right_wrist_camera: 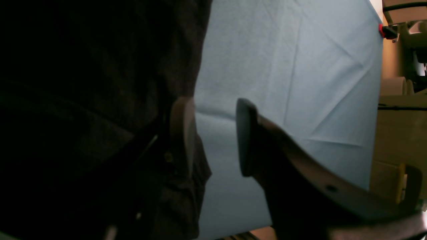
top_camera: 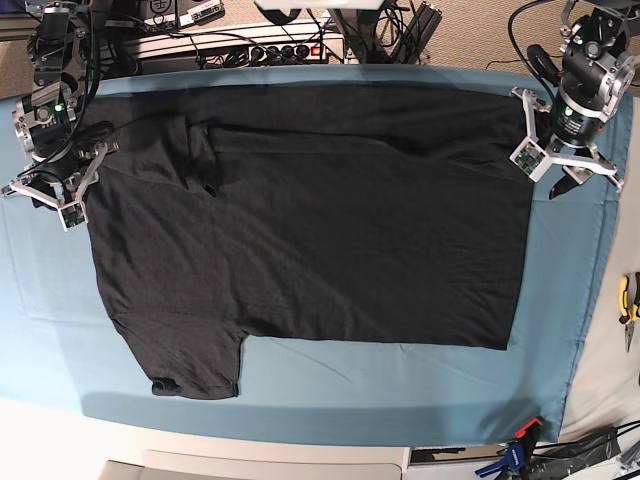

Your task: Fold the T-shirt properly

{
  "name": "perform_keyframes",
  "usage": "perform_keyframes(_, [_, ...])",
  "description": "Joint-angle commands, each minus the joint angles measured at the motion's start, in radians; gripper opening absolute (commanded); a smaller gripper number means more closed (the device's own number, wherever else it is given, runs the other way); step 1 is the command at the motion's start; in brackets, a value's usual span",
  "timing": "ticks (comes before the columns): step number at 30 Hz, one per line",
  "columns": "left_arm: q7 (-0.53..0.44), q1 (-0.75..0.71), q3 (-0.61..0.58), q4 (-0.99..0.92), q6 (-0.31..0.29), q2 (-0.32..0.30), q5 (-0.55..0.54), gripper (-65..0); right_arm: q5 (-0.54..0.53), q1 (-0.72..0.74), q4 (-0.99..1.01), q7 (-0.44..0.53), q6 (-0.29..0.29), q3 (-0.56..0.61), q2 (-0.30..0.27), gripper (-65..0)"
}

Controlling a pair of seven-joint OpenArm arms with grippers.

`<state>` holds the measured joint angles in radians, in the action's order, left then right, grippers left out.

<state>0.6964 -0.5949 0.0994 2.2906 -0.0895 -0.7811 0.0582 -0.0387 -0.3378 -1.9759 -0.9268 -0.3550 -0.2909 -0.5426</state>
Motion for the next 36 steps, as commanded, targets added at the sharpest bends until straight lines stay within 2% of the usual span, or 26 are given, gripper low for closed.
perform_keyframes(1, [-0.017,0.002,0.008,0.013,0.011,-0.014,0.008,-40.3,0.009,0.008,-0.012,0.015,0.013,-0.011,-0.016,-44.2])
perform_keyframes(24, [-0.026,0.004,0.008,0.013,0.012,-0.014,0.003,-40.3,0.012,0.013,-0.012,0.034,0.012,-0.011,-0.016,-44.2])
perform_keyframes(28, [-0.051,0.076,0.008,0.013,0.011,0.019,-0.127,-40.3,0.031,0.101,-0.006,0.044,0.026,-0.011,0.020,-44.2])
perform_keyframes(34, [-0.066,0.202,0.008,-0.056,0.010,0.106,-0.211,-40.3,0.017,0.286,0.136,0.051,0.040,-0.011,0.099,-44.2])
perform_keyframes(36, [-0.069,0.250,0.008,-0.109,-0.012,0.117,-0.252,-40.3,-0.016,0.346,0.199,0.058,0.040,-0.011,0.113,-44.2])
